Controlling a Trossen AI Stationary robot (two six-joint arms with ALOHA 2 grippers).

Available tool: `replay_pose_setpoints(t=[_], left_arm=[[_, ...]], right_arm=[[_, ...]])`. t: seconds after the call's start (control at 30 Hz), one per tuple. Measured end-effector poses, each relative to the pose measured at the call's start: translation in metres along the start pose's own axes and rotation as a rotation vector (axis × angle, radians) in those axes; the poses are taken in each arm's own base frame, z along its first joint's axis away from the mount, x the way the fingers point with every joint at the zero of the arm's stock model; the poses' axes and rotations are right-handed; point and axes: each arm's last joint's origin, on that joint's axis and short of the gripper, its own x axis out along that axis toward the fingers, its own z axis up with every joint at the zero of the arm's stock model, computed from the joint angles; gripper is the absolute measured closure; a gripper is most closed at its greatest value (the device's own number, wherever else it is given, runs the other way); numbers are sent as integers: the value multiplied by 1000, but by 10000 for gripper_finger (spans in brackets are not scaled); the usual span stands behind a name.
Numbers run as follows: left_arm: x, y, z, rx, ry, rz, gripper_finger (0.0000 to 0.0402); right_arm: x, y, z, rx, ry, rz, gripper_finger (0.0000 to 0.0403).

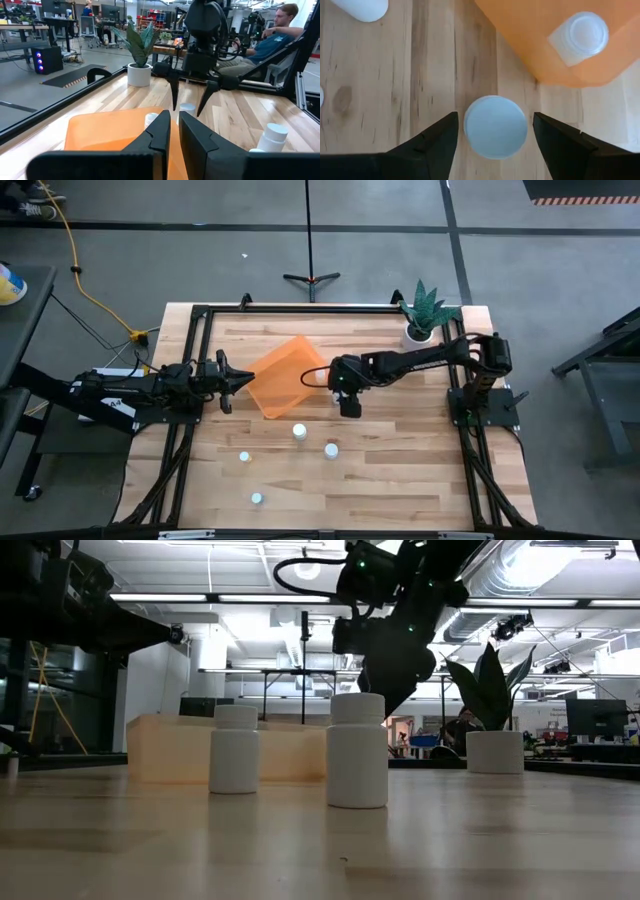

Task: Pick and place pill bottles into a basket
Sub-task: Put the top white pill bottle into the orange bin

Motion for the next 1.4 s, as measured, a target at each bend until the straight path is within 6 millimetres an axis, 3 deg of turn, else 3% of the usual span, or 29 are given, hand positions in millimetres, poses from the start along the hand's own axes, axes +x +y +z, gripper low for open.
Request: replay_pose_setpoints(t=[0.33,0.57,0.87,1.1,1.4], left_arm=[[0,0,0,0,-1,0,328],[0,0,0,0,0,0,328],[0,0,0,0,0,0,328],[0,0,0,0,0,0,328],[0,0,0,0,0,0,328]], right_arm=[[0,0,0,45,0,4,257],[-13,0,15,44,-21,7,257],[-51,-2,60,-36,-202,-8,254],[-54,-33,72,-5,-328,-67,255],[-24,-73,67,58,-312,-77,253]])
